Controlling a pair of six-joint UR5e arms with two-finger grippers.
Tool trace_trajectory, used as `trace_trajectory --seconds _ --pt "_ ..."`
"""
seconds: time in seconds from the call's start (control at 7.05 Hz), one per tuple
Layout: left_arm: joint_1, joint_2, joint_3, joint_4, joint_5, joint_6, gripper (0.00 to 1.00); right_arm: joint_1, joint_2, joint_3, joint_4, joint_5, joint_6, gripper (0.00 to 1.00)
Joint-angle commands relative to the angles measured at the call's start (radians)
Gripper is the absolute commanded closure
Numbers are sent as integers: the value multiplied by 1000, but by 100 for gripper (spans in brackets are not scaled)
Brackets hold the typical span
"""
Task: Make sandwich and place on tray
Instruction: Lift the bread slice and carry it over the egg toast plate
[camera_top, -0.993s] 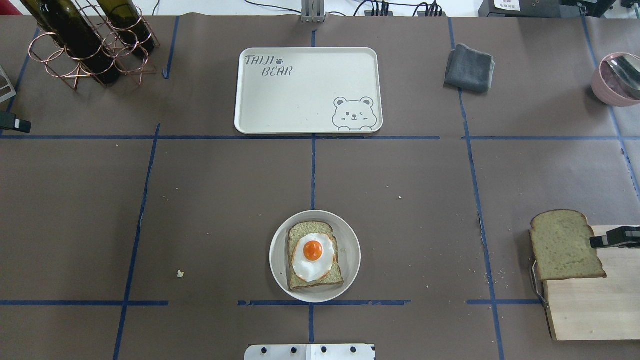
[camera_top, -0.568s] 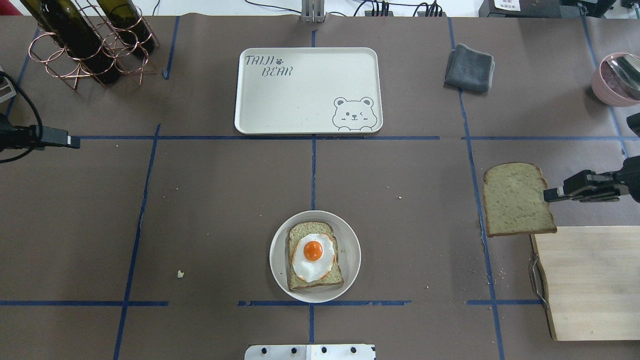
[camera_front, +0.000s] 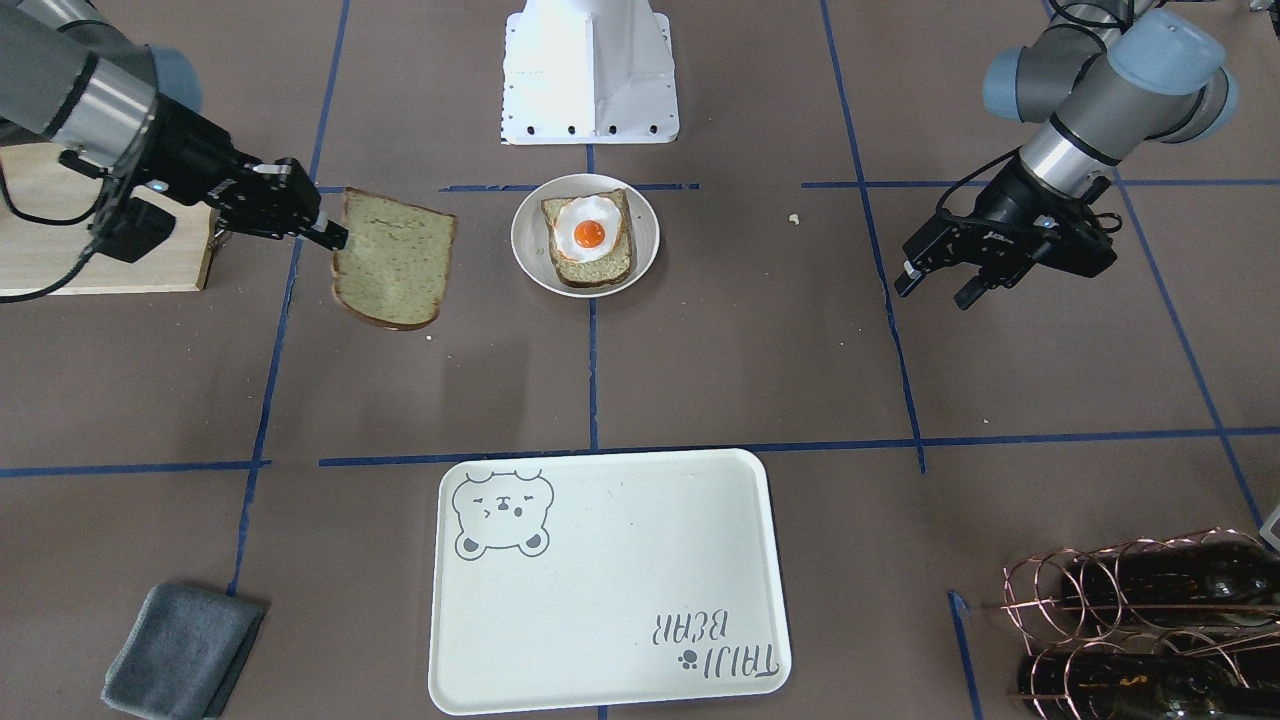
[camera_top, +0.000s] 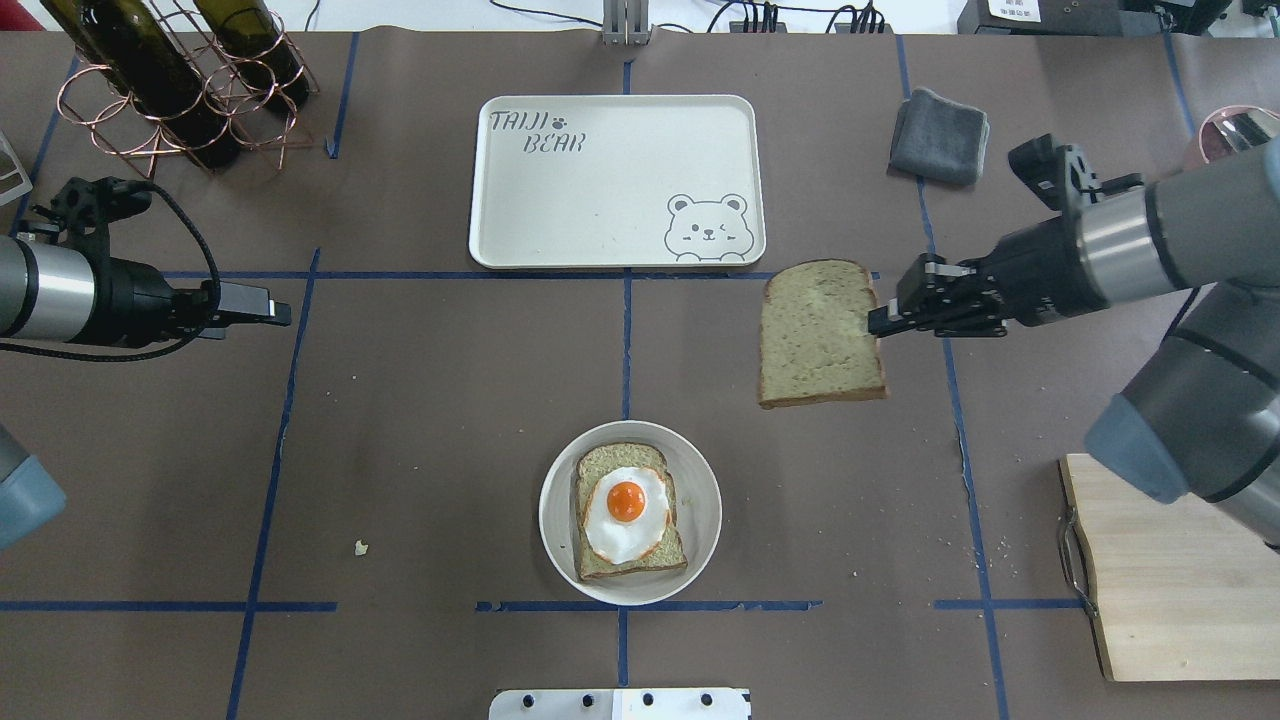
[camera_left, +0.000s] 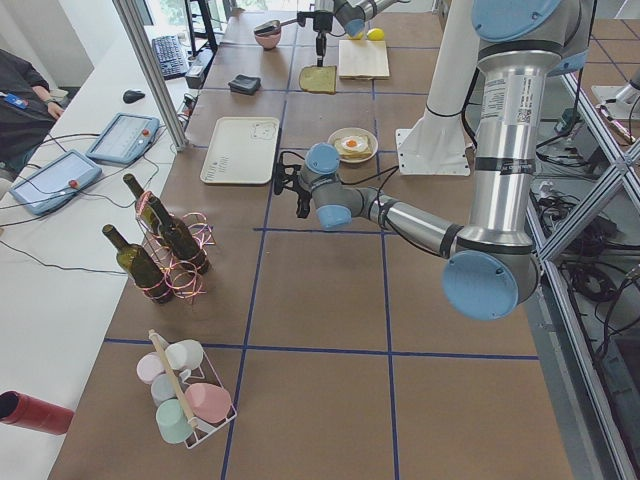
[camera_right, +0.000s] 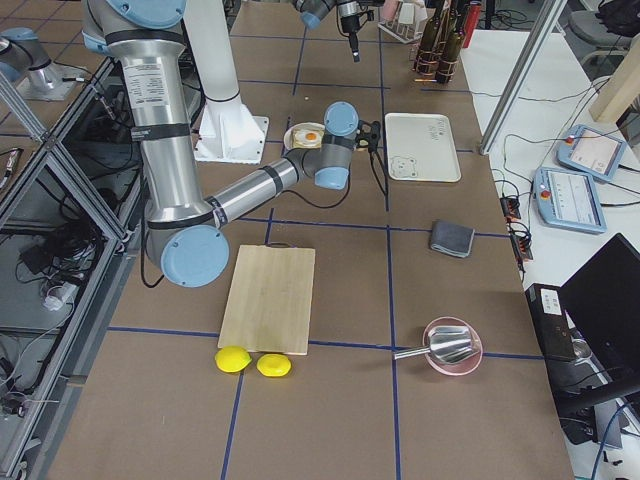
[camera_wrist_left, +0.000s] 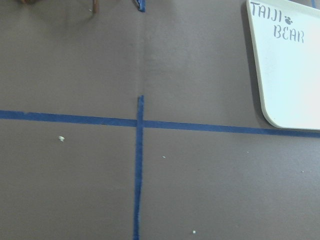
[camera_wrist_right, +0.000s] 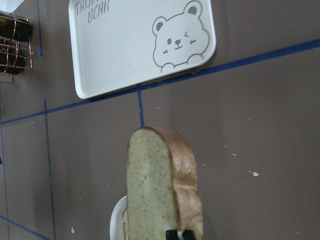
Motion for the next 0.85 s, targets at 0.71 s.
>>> trace_trajectory --seconds 0.71 --pt "26 -40 15 1 17 -53 0 -456 116 -15 -109 -464 60 100"
